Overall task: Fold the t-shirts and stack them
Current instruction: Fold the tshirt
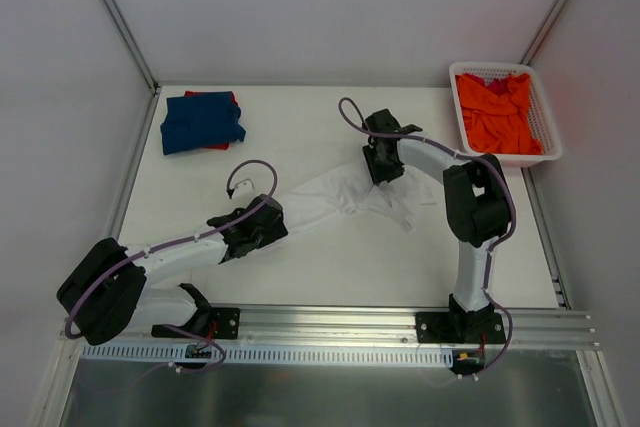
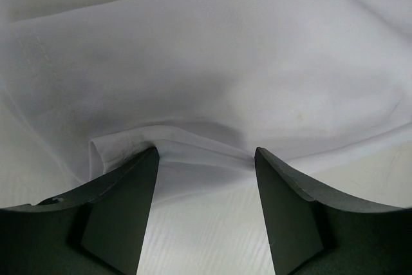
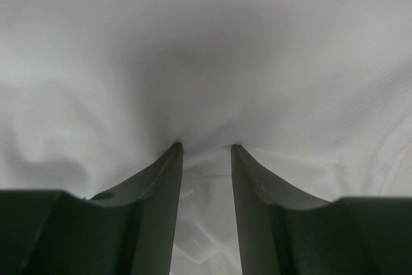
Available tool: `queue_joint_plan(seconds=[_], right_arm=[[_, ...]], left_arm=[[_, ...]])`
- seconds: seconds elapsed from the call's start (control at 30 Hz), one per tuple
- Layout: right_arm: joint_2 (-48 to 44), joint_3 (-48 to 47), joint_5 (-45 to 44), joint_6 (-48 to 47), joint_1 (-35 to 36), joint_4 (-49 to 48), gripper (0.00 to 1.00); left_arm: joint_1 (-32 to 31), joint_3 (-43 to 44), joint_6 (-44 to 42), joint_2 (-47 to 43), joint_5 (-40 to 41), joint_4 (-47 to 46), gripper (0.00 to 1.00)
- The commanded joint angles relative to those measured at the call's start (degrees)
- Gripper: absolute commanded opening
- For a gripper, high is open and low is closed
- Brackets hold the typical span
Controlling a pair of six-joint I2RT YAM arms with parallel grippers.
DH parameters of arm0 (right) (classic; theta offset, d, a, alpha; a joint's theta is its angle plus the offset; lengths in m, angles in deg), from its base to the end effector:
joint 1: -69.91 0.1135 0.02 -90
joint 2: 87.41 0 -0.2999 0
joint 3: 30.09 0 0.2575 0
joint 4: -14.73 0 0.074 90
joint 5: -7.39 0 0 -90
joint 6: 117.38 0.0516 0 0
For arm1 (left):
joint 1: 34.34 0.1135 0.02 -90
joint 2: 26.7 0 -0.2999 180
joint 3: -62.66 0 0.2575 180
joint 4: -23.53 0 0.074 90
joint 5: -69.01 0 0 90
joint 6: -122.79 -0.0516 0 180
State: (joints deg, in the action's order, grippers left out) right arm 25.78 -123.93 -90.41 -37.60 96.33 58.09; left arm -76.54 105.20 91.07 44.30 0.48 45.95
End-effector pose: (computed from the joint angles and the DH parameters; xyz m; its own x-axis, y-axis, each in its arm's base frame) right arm 0.3957 0.1888 0.1927 -0.7149 -0.5515 -0.4298 -0.5202 0.8303 -0.2000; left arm 0.1799 -0.1376 0.1797 -0.6884 -0.4444 -0.5733 -0.2502 0.8873 -0.3874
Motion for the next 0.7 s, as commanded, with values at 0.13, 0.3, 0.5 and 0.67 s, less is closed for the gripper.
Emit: queue_joint_plan(seconds=[0.13, 0.3, 0.5, 0.67], right_arm=[[7.1, -15.0, 7.2, -12.1, -1.9, 4.6, 0.39], [10.9, -22.1, 11.9, -16.8, -3.1, 6.7, 0.4], [15.0, -28.7, 17.1, -19.8, -5.0, 9.6, 0.4], [13.7, -28.4, 17.8, -19.0, -5.7, 10.1, 0.4]], left_arm=[[-7.5, -3.7, 13.5, 1.2, -0.6, 10.4, 0.63], [-11.9, -3.2, 21.3, 2.8, 0.9, 11.9, 0.63], [-15.7, -1.0, 25.8, 6.3, 1.5, 12.8, 0.63], [-17.1, 1.8, 26.2, 9.0, 2.0, 13.8, 0.63]])
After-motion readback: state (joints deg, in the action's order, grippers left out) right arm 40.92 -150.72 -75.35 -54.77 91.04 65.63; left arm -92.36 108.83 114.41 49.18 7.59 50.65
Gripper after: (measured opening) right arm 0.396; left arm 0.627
